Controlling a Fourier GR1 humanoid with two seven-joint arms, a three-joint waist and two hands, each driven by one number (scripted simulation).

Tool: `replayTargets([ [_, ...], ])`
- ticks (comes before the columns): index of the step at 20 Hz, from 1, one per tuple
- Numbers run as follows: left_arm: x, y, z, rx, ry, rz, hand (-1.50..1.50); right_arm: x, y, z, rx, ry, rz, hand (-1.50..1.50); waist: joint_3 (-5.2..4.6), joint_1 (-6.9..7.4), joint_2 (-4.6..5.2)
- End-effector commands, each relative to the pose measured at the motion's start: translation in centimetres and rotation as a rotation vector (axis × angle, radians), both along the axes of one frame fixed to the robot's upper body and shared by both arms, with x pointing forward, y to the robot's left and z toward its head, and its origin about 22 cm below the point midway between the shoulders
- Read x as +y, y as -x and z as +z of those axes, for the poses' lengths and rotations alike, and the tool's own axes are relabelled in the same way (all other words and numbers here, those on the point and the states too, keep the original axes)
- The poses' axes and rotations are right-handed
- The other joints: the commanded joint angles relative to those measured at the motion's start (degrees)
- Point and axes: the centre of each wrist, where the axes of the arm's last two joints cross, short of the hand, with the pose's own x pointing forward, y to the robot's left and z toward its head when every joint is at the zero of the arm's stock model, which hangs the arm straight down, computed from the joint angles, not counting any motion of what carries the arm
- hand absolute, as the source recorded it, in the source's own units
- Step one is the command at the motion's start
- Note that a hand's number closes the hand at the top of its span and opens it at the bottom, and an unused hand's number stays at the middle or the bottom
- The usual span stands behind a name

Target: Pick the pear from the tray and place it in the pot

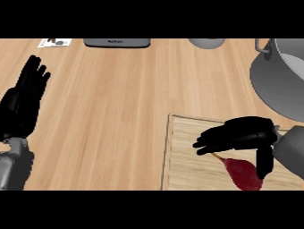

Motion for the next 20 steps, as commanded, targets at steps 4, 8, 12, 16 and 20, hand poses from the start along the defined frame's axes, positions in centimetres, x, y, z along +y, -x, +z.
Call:
replayTargets([
  [4, 0.4, 0.6, -0.3, -0.012, -0.007, 0.002, 0.00, 0.8, -1.8, -2.0, 0.146, -0.016, 0.105, -1.50, 0.04, 0.14, -0.02],
  [8, 0.0, -0.5, -0.7, 0.005, 0.008, 0.006, 0.00, 1.8, 0.1, -4.2, 0.124, -0.001, 0.125, -1.50, 0.01, -1.07, -0.19],
  [12, -0.1, -0.7, 0.6, 0.006, 0.006, -0.001, 0.00, 0.1, -0.2, -5.0, 0.132, 0.012, 0.098, -1.50, 0.03, -0.94, -0.19],
  [16, -1.2, -0.5, -0.5, 0.008, -0.004, 0.007, 0.00, 1.9, -0.8, -5.1, 0.128, 0.038, 0.138, -1.50, 0.02, -0.81, -0.07],
  [20, -0.9, -0.1, -0.6, 0.010, -0.001, -0.001, 0.00, 3.1, 0.2, -6.2, 0.036, -0.051, 0.253, 1.50, 0.06, -0.51, 0.05],
])
